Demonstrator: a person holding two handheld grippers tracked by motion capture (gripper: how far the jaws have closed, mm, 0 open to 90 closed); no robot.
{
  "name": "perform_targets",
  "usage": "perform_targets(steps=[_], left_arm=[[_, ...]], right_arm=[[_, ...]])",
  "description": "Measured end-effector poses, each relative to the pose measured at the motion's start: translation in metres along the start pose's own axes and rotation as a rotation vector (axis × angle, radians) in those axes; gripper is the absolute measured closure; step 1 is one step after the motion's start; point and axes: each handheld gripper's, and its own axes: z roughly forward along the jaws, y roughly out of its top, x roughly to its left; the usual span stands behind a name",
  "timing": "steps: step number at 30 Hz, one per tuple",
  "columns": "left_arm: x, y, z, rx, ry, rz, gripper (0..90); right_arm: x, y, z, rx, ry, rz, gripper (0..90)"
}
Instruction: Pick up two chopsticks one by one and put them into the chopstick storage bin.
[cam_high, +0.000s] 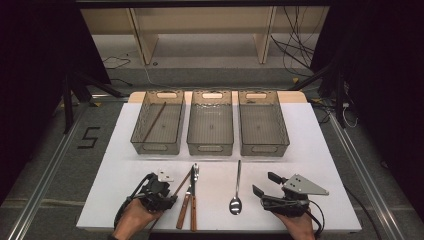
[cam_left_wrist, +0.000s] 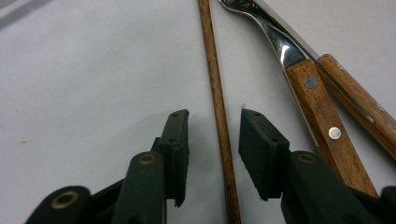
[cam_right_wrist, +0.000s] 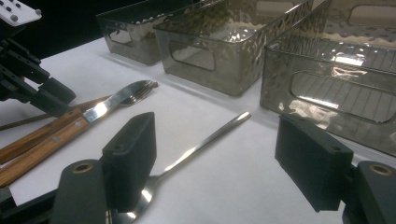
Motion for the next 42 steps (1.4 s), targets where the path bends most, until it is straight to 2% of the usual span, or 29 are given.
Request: perform_targets(steps=[5, 11, 17, 22, 32, 42], left_arm=[[-0.001, 0.0, 0.0, -0.003, 0.005, 0.013, 69.9], [0.007, -0.002, 0.0, -0.014, -0.005, -0.026, 83.0], [0.013, -0.003, 0.0, -0.028, -0.044, -0.063, 84.1], [0.015, -0.003, 0.001, -0.036, -0.046, -0.082, 84.7], [0.026, -0.006, -0.001, -0.055, -0.039, -0.09, 84.9], [0.033, -0.006, -0.014, -0.083, -0.039, -0.086, 84.9]], right_arm=[[0.0, 0.0, 0.0, 0.0, -0.001, 0.0, 29.8], [0.0, 0.0, -0.001, 0.0, -0.001, 0.003, 29.8], [0.0, 0.0, 0.0, 0.001, 0.0, -0.002, 29.8], [0.0, 0.0, 0.0, 0.003, 0.0, -0.002, 29.8], [0.001, 0.0, 0.0, 0.004, 0.0, -0.005, 29.8], [0.001, 0.0, 0.0, 0.004, 0.002, -0.007, 29.8]])
